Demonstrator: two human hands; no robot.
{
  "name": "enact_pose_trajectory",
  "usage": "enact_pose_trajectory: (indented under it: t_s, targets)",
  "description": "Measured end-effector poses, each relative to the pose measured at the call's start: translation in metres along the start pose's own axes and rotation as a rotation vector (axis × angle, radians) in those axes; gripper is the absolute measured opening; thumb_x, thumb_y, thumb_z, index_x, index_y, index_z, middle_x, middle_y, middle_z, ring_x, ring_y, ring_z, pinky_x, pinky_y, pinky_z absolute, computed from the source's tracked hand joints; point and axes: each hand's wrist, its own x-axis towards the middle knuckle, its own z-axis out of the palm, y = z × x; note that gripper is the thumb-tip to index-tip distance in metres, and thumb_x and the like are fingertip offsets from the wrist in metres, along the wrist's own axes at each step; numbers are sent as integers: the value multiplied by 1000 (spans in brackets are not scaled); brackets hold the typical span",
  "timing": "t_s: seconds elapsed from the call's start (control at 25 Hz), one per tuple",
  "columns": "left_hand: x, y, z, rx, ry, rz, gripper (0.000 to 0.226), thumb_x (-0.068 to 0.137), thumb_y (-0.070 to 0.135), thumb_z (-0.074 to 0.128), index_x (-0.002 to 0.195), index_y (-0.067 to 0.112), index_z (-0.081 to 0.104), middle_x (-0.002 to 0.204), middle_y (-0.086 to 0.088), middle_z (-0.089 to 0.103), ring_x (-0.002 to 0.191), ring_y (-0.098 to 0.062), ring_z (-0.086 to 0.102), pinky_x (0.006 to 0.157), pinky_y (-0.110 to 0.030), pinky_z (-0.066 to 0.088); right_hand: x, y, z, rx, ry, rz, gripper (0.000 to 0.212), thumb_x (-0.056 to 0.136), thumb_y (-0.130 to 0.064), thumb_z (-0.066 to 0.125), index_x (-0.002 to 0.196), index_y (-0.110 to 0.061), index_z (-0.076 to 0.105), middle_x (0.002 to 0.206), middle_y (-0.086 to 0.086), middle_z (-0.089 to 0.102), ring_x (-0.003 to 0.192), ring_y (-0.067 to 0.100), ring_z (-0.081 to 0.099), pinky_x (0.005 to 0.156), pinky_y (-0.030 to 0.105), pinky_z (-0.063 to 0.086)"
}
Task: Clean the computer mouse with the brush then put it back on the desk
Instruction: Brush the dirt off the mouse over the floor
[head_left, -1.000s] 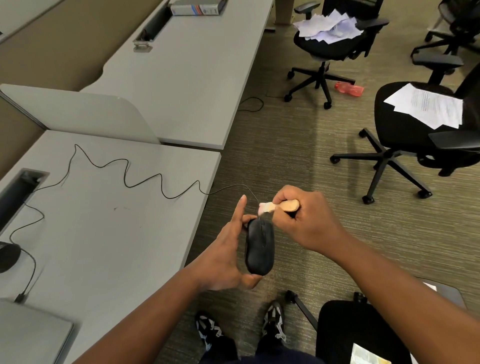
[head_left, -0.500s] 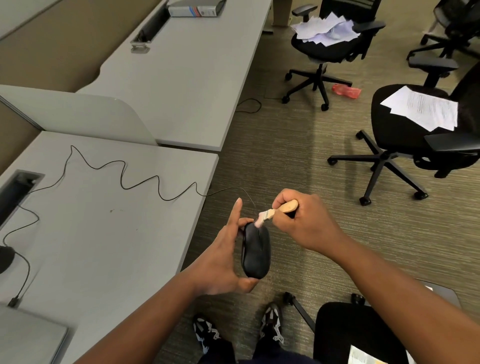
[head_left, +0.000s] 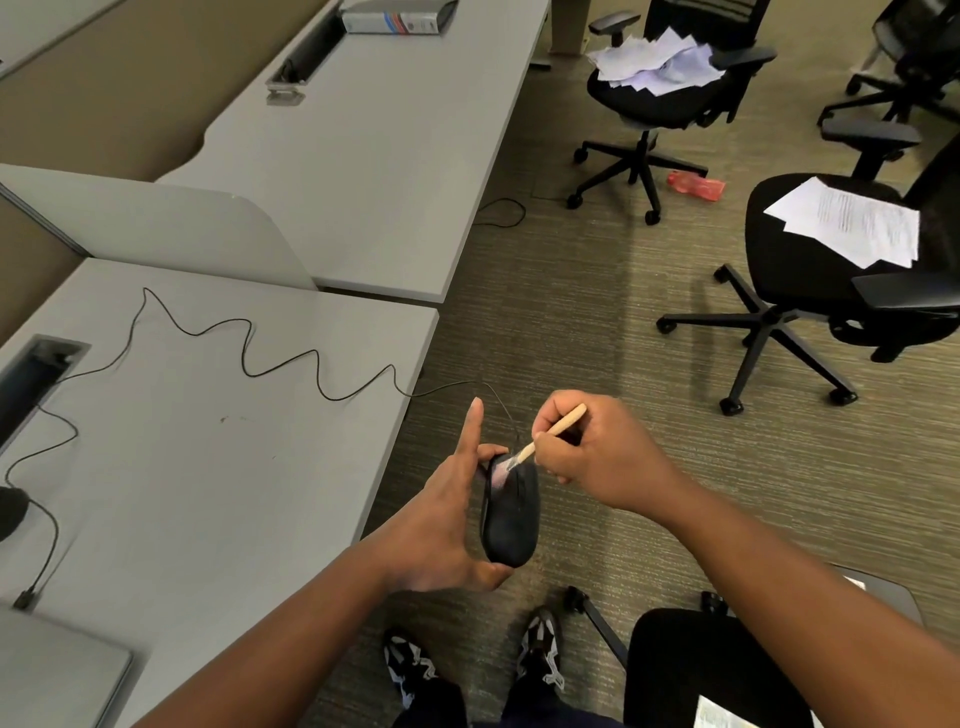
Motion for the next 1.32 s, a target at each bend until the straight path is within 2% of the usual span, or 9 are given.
enact_pose_trajectory:
  t_s: [0.16, 0.32, 0.44, 0.56, 0.72, 0.92, 1.04, 1.16, 1.32]
  targets:
    - [0, 1, 1, -10, -5, -7, 161, 69, 30, 95, 141, 54, -47, 145, 42, 24, 145, 0, 33, 126, -31, 28, -1, 8, 4, -63, 141, -35, 10, 82, -16, 71, 75, -21, 66, 59, -5, 62, 51, 5, 51, 49, 31, 43]
    - [-1, 0, 0, -13, 2, -9, 162, 69, 30, 96, 141, 53, -47, 152, 24, 32, 145, -2, 35, 127, -32, 29, -5, 5, 6, 106, 42, 9, 8, 81, -18, 67, 73, -19, 67, 66, 8, 71, 57, 32, 65, 52, 42, 53]
    - [-2, 1, 1, -10, -1, -6, 162, 69, 30, 96, 141, 52, -48, 154, 25, 30, 146, -2, 34, 127, -34, 29, -3, 8, 6, 23, 75, 0, 12, 82, -14, 70, 72, -20, 67, 61, 5, 68, 53, 15, 60, 51, 40, 50]
    - [-2, 3, 3, -24, 2, -15, 163, 68, 30, 96, 139, 54, -48, 161, 16, 28, 148, -7, 34, 127, -37, 29, -4, 10, 6, -78, 176, -60, 12, 82, -12, 73, 73, -18, 66, 57, -5, 61, 49, 3, 51, 47, 23, 40]
    - [0, 1, 4, -41, 14, 1, 163, 68, 29, 97, 141, 52, -47, 159, 21, 31, 150, -5, 33, 127, -37, 29, -5, 8, 10, 64, 96, -58, 9, 81, -19, 70, 73, -21, 67, 64, 8, 68, 56, 30, 62, 50, 40, 51]
    - [0, 1, 5, -46, 15, 8, 163, 69, 27, 96, 140, 53, -48, 138, 56, 24, 143, 6, 36, 124, -19, 25, -3, 12, 12, -34, 176, -60, 15, 84, -16, 73, 72, -21, 66, 61, 5, 67, 51, 13, 56, 49, 35, 47]
    - [0, 1, 6, -64, 27, 2, 163, 69, 27, 96, 139, 55, -48, 143, 47, 26, 143, 4, 38, 124, -18, 27, -3, 19, 8, -104, 254, -59, 17, 85, -17, 73, 70, -20, 65, 58, 2, 64, 49, 6, 50, 48, 29, 42]
    - [-2, -1, 6, -83, 31, -3, 163, 69, 28, 97, 140, 55, -47, 145, 42, 27, 144, 5, 37, 124, -17, 26, -4, 21, 7, -80, 287, -91, 18, 86, -20, 71, 69, -22, 64, 55, -1, 62, 48, 14, 54, 47, 37, 47]
    - [-2, -2, 7, -79, 37, 7, 162, 70, 28, 96, 142, 51, -47, 138, 58, 25, 137, 22, 32, 117, -6, 24, -7, 13, 15, 22, 189, -144, 15, 87, -26, 68, 72, -23, 67, 60, 2, 66, 54, 30, 61, 49, 49, 52]
